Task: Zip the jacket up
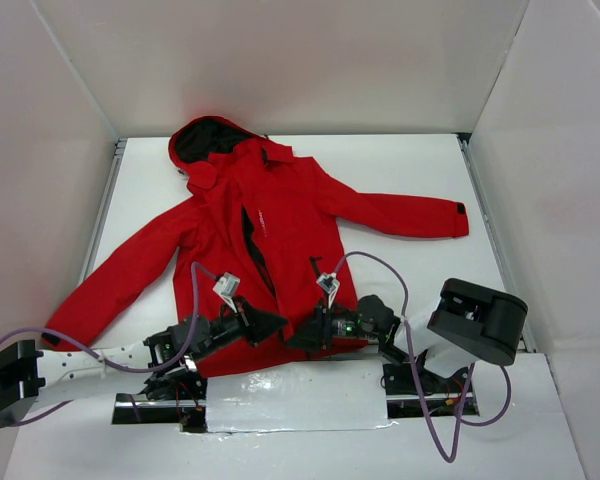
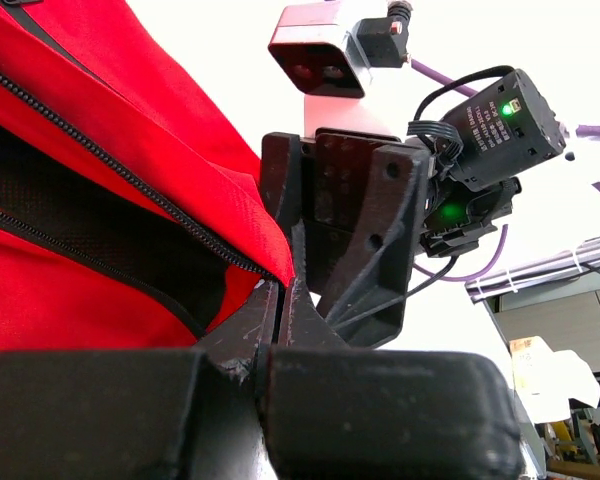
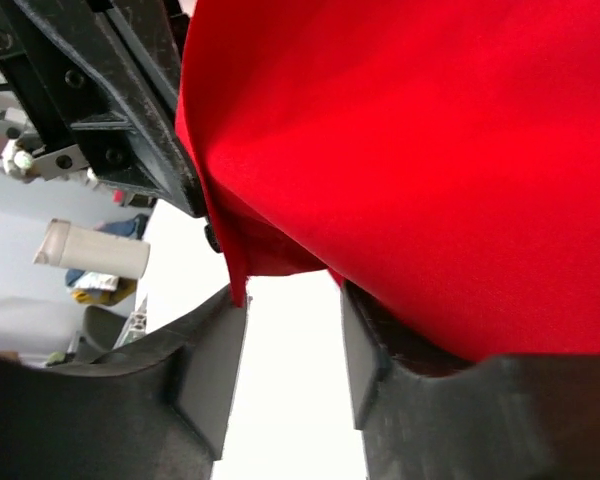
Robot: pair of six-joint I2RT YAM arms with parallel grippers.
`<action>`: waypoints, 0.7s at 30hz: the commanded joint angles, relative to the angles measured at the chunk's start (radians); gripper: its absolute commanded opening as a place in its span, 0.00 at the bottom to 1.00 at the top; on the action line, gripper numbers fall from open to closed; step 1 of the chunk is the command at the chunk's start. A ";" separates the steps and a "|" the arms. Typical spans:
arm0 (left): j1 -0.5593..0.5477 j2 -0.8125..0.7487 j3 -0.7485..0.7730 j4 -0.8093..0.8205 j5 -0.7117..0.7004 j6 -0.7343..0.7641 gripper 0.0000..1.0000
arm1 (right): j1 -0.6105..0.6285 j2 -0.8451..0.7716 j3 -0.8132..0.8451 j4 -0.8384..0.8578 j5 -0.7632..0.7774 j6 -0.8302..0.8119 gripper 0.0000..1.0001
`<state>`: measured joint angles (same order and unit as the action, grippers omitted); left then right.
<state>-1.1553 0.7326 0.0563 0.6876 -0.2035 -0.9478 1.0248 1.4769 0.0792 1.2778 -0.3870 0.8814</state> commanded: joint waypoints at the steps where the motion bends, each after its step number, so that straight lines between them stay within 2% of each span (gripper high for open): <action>1: -0.007 -0.016 0.005 0.095 0.016 0.003 0.00 | -0.006 0.005 0.039 0.353 -0.041 0.007 0.48; 11: -0.006 0.011 0.008 0.116 0.024 -0.005 0.00 | -0.006 -0.035 0.102 0.261 -0.050 -0.022 0.41; 14: -0.006 0.007 0.008 0.109 0.023 -0.006 0.00 | -0.006 -0.053 0.108 0.233 -0.044 -0.035 0.30; 16: -0.006 -0.004 0.004 0.098 0.016 -0.008 0.00 | -0.006 -0.064 0.105 0.229 -0.044 -0.041 0.15; 17: -0.006 -0.006 0.002 0.095 0.013 -0.009 0.00 | -0.005 -0.073 0.102 0.227 -0.041 -0.042 0.04; 21: -0.006 -0.030 -0.004 0.058 -0.008 -0.011 0.00 | -0.006 -0.110 0.091 0.201 -0.035 -0.053 0.00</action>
<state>-1.1545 0.7223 0.0563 0.7322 -0.2249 -0.9504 1.0229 1.4178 0.1432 1.2636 -0.4500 0.8589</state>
